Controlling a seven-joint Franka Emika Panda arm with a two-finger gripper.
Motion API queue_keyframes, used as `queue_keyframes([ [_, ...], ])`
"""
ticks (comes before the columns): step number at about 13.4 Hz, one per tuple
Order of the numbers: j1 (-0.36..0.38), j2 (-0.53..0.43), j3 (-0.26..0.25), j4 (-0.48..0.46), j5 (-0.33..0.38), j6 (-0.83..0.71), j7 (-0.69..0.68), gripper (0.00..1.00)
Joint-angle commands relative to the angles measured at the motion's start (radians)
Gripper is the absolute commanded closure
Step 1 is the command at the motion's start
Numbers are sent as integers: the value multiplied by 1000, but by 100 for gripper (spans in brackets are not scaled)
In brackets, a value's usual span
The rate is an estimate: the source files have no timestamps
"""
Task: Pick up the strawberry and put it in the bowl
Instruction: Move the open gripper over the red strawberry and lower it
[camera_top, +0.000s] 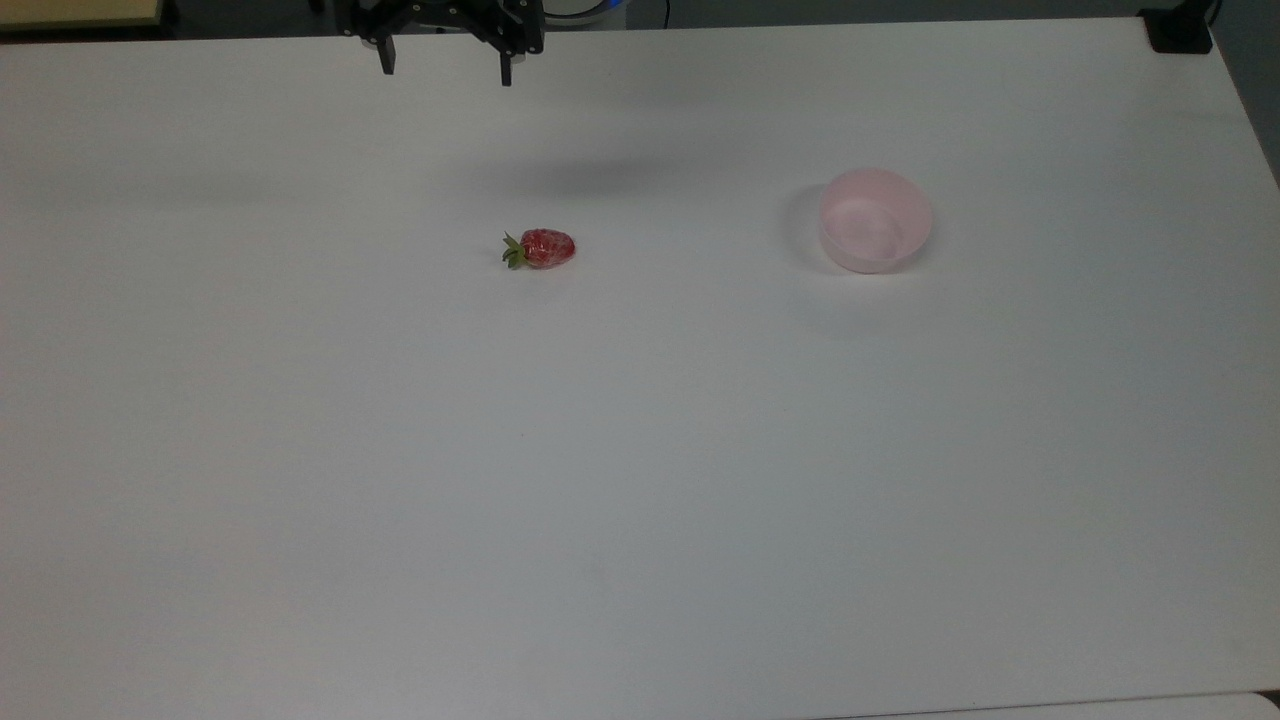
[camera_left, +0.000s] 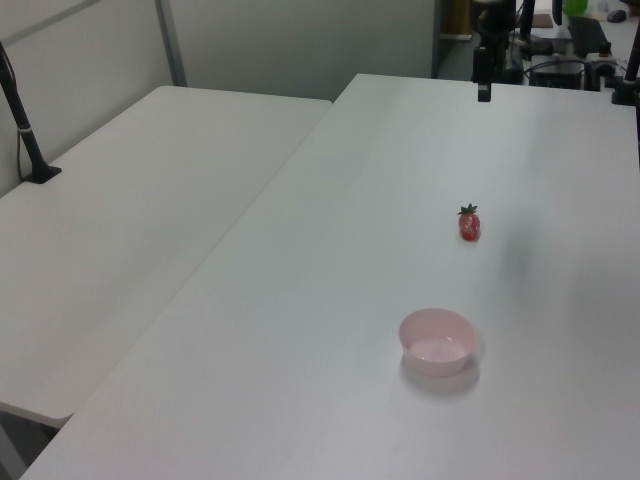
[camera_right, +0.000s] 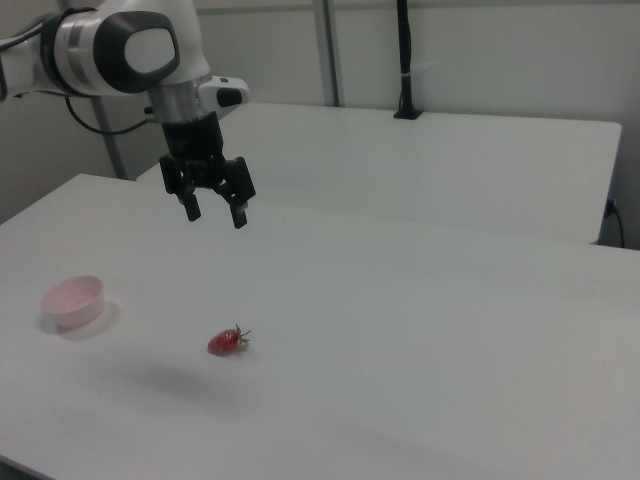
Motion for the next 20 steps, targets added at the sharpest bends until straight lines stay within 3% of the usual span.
queue_keyframes([
  [1, 17, -19, -20, -31, -15, 30, 7, 0],
  [12, 26, -17, -20, -32, -15, 29, 5, 0],
  [16, 101, 19, -22, -116, -18, 38, -29, 0],
  [20, 117, 30, -23, -248, 2, 187, 55, 1],
])
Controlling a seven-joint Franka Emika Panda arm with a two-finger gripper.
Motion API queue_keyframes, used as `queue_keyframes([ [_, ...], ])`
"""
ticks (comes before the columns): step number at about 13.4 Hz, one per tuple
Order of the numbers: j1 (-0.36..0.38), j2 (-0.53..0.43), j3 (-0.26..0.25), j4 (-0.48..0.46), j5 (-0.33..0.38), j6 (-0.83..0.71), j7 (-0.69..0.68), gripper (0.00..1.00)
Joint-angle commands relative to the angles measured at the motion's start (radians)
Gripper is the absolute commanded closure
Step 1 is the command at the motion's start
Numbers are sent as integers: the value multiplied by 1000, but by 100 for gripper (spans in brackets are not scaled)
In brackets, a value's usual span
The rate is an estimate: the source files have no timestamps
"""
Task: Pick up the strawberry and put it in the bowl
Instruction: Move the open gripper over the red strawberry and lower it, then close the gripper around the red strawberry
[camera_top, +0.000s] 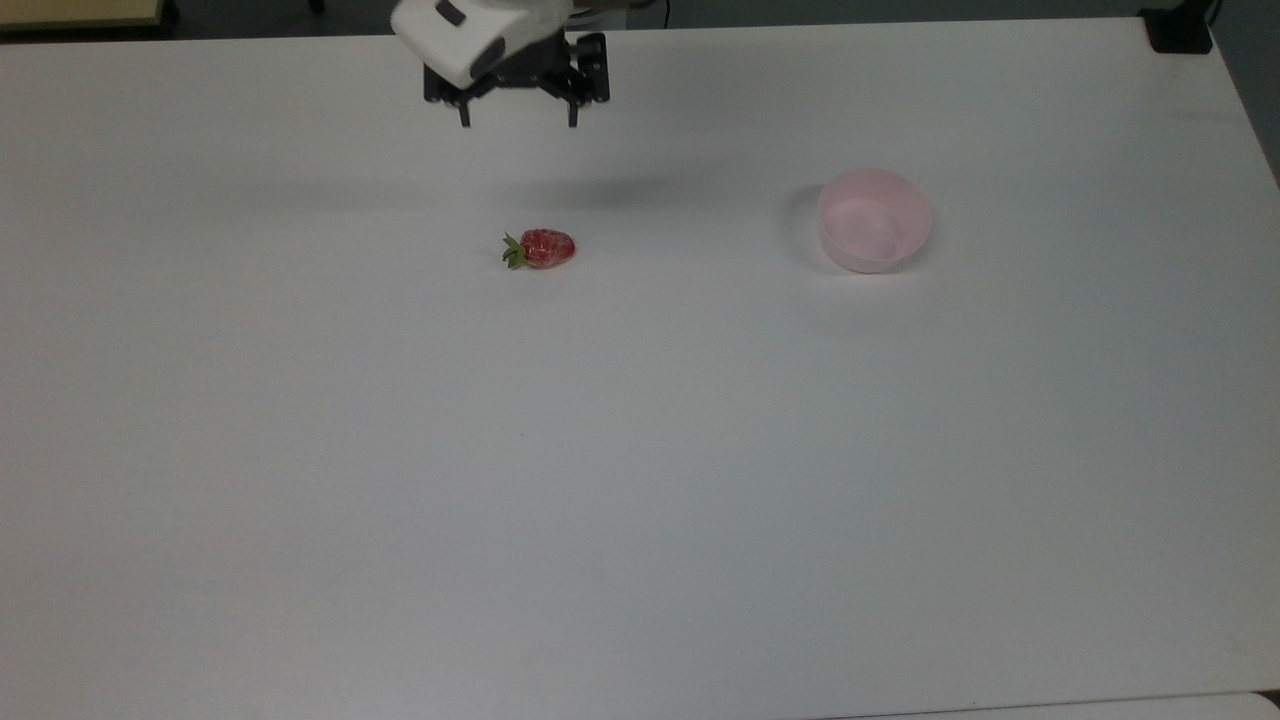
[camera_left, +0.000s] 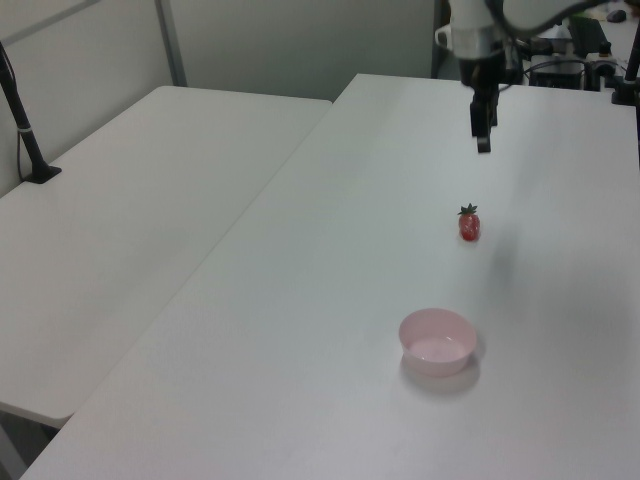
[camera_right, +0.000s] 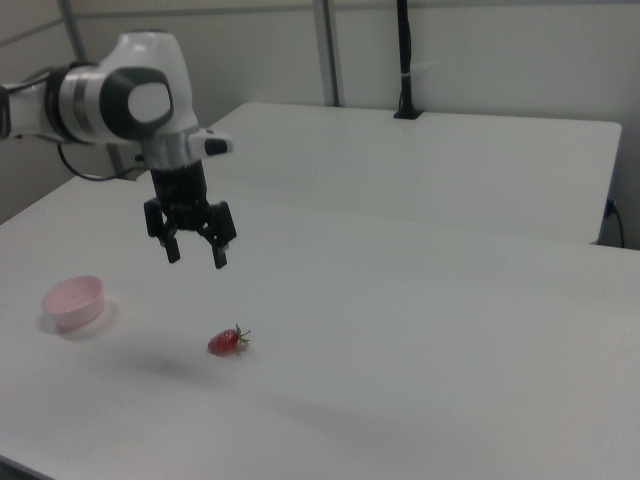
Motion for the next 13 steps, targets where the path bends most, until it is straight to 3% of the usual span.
queue_keyframes([
  [1, 17, 3, -17, -136, 11, 150, 104, 7],
  [3, 17, 35, -17, -208, 38, 332, 303, 11],
  [7, 17, 71, -17, -287, 38, 479, 483, 10],
  [13, 16, 106, -17, -350, 38, 563, 537, 22],
])
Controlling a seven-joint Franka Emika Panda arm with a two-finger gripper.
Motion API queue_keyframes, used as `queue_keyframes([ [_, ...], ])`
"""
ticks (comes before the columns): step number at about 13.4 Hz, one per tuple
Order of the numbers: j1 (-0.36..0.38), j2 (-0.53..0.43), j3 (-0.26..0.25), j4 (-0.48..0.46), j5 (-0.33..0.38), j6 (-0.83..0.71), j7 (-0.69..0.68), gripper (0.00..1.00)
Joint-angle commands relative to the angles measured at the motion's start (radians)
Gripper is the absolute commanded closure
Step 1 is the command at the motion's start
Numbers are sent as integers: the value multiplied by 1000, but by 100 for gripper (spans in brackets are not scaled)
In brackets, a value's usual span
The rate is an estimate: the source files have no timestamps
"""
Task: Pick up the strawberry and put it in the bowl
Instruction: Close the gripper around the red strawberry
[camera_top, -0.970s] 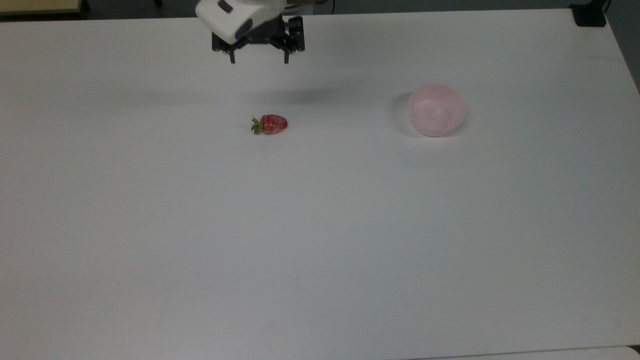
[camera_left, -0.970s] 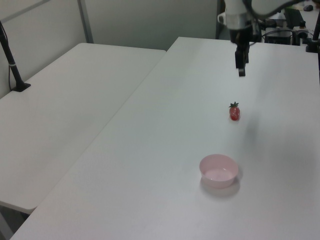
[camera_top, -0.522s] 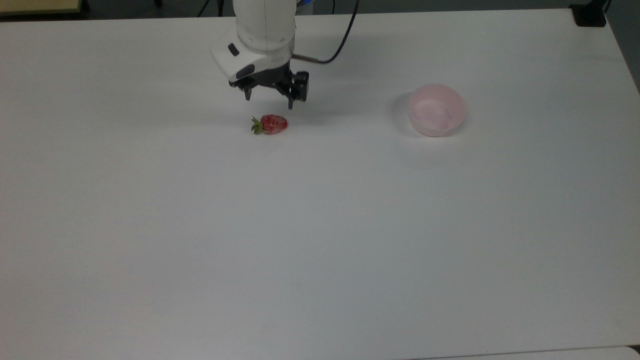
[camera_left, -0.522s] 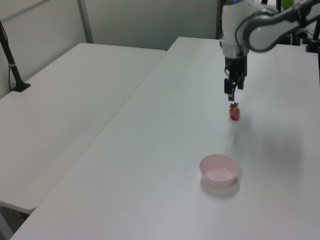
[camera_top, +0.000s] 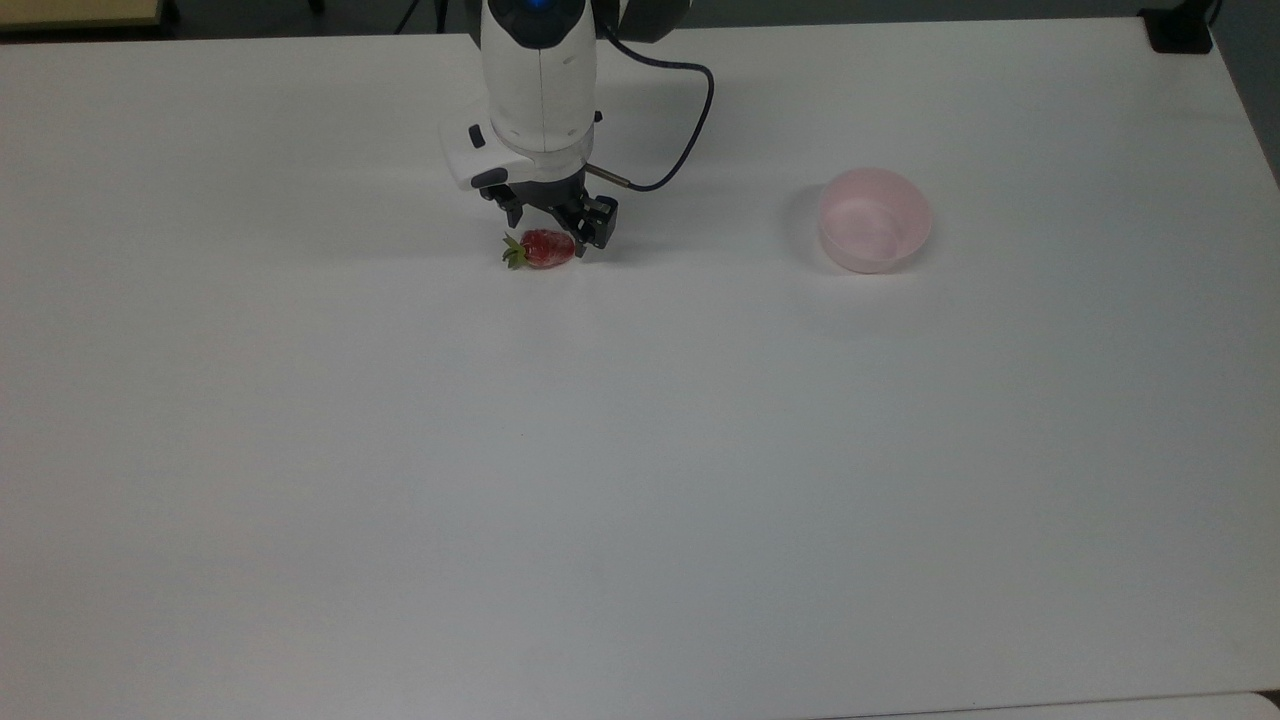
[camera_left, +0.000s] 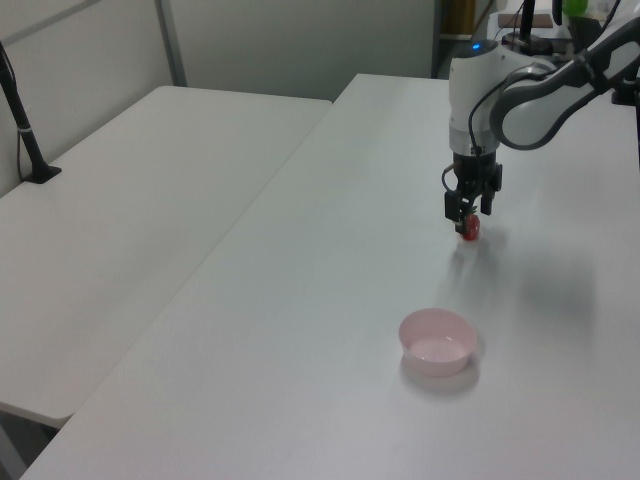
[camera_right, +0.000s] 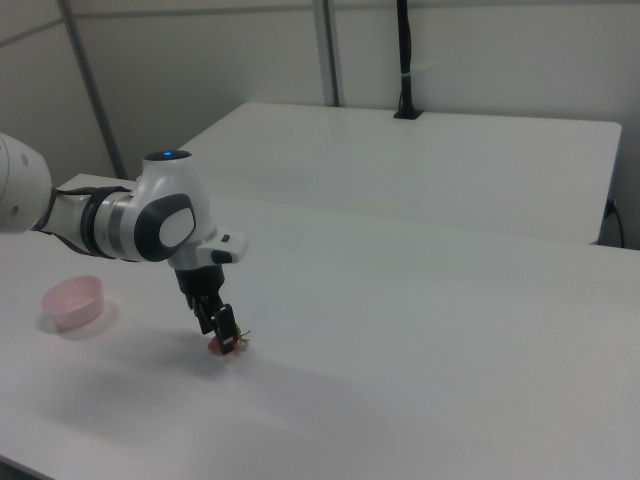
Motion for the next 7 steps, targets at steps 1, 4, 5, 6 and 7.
queue_keyframes([
  [1, 14, -1, -14, -35, 20, 57, 19, 27],
  [4, 14, 10, -14, -34, 20, 99, 24, 39],
  [5, 14, 13, -14, -32, 20, 108, 27, 44],
  [6, 14, 15, -14, -31, 20, 113, 27, 48],
  [7, 14, 16, -14, -29, 20, 114, 27, 53],
])
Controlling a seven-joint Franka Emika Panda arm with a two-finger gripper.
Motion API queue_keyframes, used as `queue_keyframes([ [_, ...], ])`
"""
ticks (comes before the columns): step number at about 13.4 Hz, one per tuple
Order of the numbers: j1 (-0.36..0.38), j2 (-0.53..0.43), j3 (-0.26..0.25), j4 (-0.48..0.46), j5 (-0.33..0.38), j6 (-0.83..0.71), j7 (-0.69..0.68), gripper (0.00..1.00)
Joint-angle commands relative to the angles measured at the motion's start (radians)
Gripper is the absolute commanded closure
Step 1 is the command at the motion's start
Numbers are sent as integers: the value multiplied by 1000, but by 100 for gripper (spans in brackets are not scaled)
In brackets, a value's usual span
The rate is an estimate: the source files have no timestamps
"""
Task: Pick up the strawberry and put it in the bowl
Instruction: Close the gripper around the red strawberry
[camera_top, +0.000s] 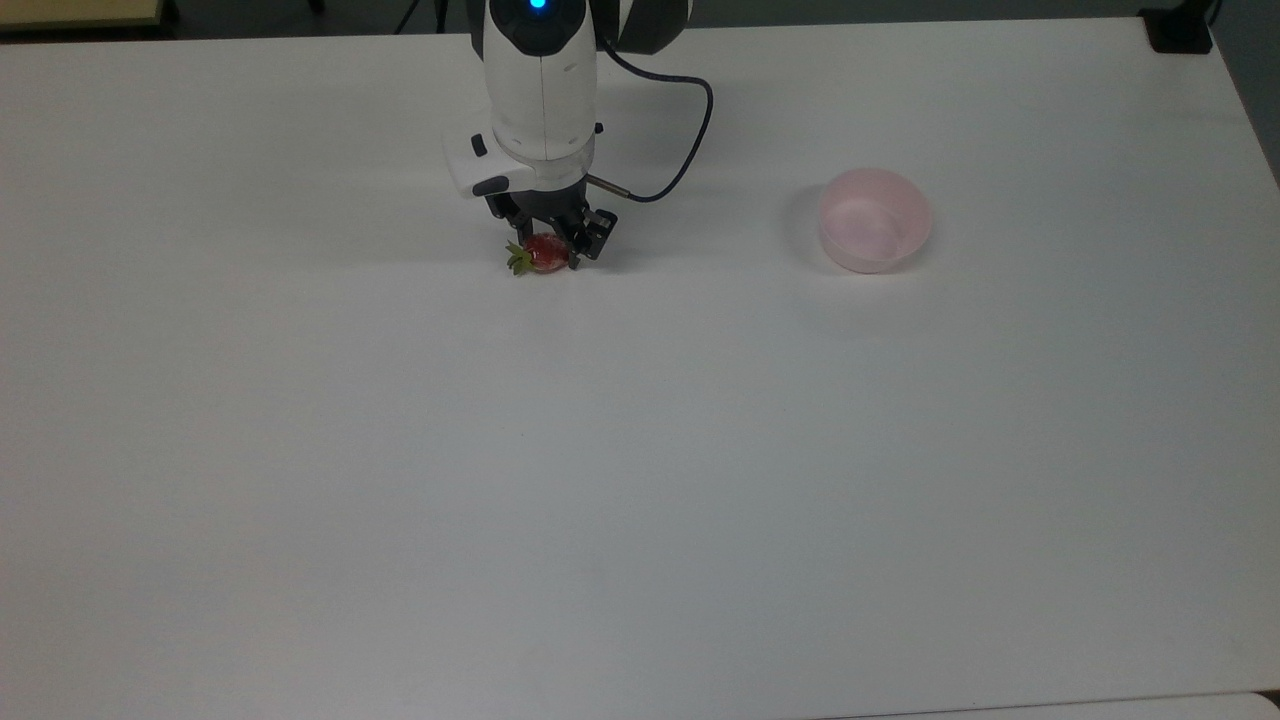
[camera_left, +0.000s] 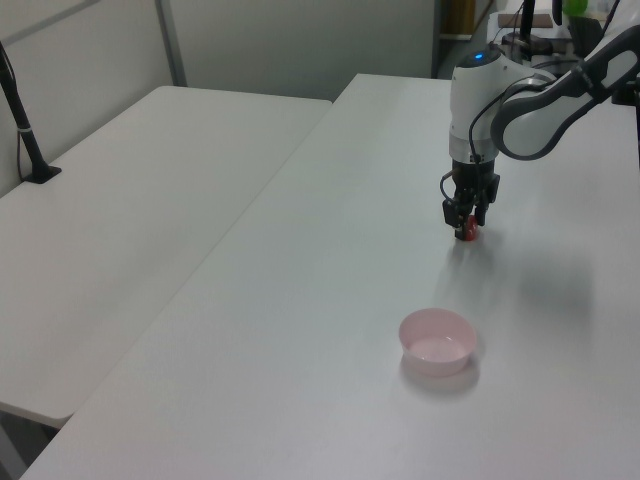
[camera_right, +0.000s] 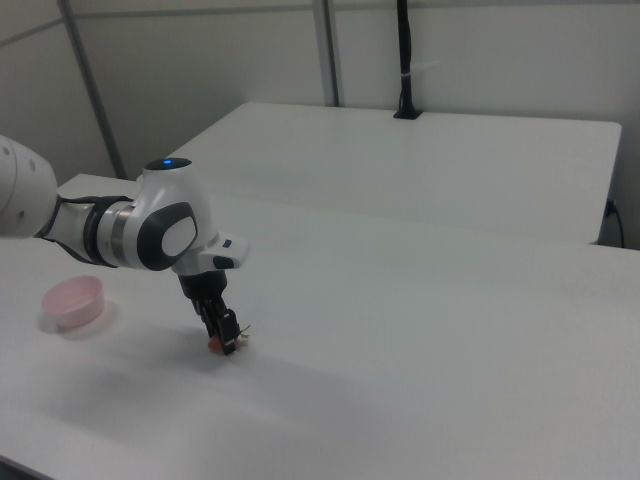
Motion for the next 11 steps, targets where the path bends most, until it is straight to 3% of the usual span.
queue_keyframes([
  [1, 14, -5, -14, -14, 19, 35, 10, 57],
  [3, 14, -7, -14, -14, 19, 32, 0, 69],
  [5, 13, -14, -14, -12, 19, 22, -3, 75],
  [10, 19, -77, -17, 67, 33, -143, -84, 76],
  [11, 58, -99, -21, 112, 70, -212, -126, 76],
])
